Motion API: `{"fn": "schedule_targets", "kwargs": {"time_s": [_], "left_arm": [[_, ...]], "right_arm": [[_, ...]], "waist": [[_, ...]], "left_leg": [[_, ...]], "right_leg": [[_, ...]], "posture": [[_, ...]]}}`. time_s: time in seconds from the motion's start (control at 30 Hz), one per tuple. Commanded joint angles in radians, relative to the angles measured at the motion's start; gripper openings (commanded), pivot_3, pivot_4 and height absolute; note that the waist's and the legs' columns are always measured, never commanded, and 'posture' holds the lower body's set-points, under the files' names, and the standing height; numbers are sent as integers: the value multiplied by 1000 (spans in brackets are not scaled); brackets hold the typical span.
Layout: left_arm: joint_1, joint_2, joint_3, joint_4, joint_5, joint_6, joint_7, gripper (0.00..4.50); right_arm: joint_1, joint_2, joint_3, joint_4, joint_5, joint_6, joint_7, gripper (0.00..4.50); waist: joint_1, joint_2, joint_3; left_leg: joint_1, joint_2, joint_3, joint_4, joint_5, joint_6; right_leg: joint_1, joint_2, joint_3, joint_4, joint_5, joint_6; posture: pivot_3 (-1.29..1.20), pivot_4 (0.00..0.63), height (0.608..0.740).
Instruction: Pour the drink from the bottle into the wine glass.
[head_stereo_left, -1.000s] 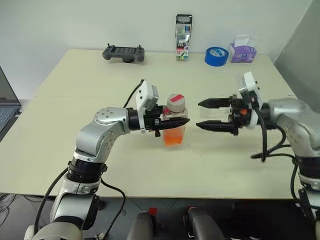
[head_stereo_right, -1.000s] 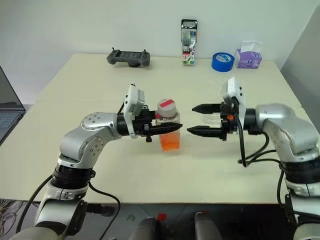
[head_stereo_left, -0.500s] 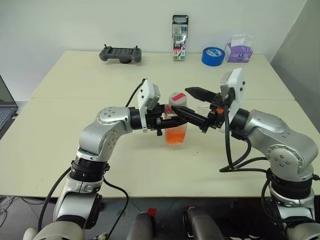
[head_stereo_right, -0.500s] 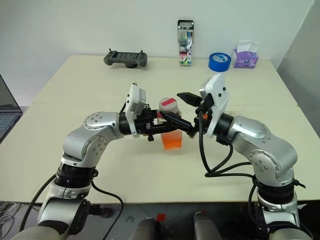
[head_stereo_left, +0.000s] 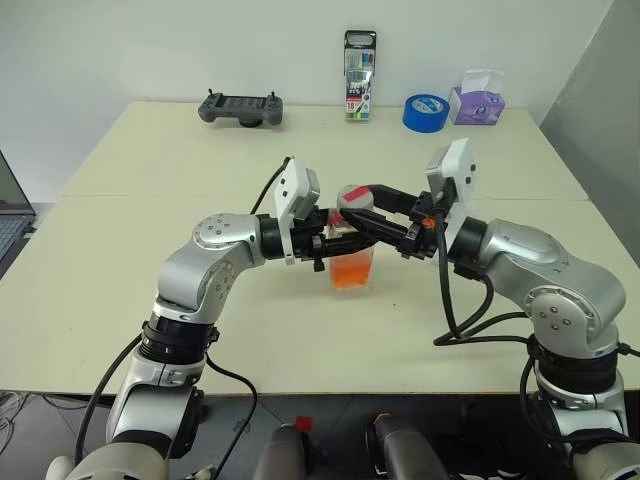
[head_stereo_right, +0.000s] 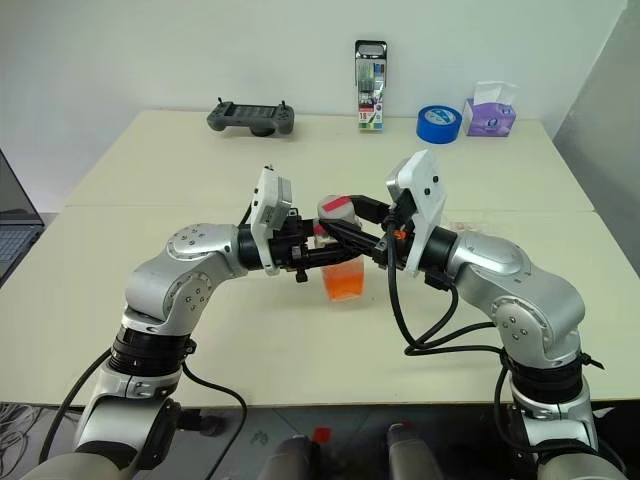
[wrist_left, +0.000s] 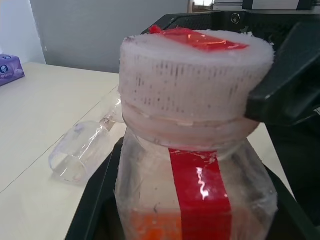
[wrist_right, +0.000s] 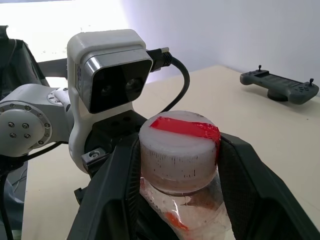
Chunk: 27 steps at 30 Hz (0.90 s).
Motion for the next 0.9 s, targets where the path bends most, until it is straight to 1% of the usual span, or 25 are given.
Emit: {"fn": "schedule_targets", "kwargs": {"time_s": [0.03,0.13,0.23,0.27,0.37,0.47,0.53,0.6,0.67,0.77,0.8,0.9], "left_arm": [[-3,6,19,-50,-20,-3,6,1973],[-8,5,15,-42,-20,-6,2,1973],[-15,8,10,-50,-37,3,-18,1973],[-19,9,6,-55,-45,8,-28,1973],[-30,13,-3,-54,-55,16,-52,1973],[-42,11,-5,-36,-49,8,-53,1973],[-42,12,-1,-37,-52,10,-47,1973],[-38,16,0,-45,-55,13,-45,1973],[-28,19,4,-51,-52,14,-38,1973],[-23,18,18,-53,-51,18,-21,1973],[-24,17,21,-50,-51,19,-18,1973],[-24,19,23,-41,-48,13,-17,1973]], "right_arm": [[-17,-9,-22,-16,7,-30,13,1831],[-36,-49,-28,21,7,-63,96,1831],[-93,-128,-5,142,-11,-145,302,1831],[-129,-153,24,206,-29,-183,397,1831],[-231,-174,101,381,-84,-279,589,1831],[-296,-157,146,515,-133,-336,681,1831],[-313,-161,151,558,-145,-341,715,1831],[-314,-171,137,571,-143,-329,726,2579],[-285,-210,104,545,-131,-298,731,3239],[-208,-264,34,438,-94,-225,660,4269],[-180,-278,13,393,-78,-198,635,4492],[-95,-289,-53,253,-28,-125,540,4492]], "waist": [[0,0,0],[0,0,0],[0,0,0],[-1,0,0],[-3,0,0],[-3,0,0],[-2,1,0],[0,1,0],[1,1,0],[8,1,0],[8,1,1],[6,0,1]], "left_leg": [[0,0,0,0,0,0],[0,0,0,0,0,0],[0,-1,1,0,0,0],[0,-1,1,1,0,0],[1,-1,2,0,0,0],[2,0,1,0,0,0],[2,0,0,-1,0,0],[0,0,0,-1,0,0],[0,1,0,-1,0,0],[-1,1,-1,0,0,0],[-2,0,-1,0,0,0],[-2,-1,0,0,0,0]], "right_leg": [[0,0,0,0,0,0],[0,0,0,0,0,0],[0,0,0,0,0,0],[0,0,0,0,0,0],[0,1,0,0,0,0],[0,2,0,0,0,0],[0,3,-1,0,1,-2],[0,2,-1,0,3,-5],[0,0,-1,0,3,-5],[0,-3,-2,-1,3,-5],[0,-5,-2,-1,3,-5],[0,-6,-1,-1,3,-5]], "posture": [[0,150,740],[0,150,740],[0,150,740],[0,150,740],[0,150,740],[0,150,740],[0,150,740],[0,150,740],[0,150,740],[0,150,740],[0,150,740],[0,150,740]]}}
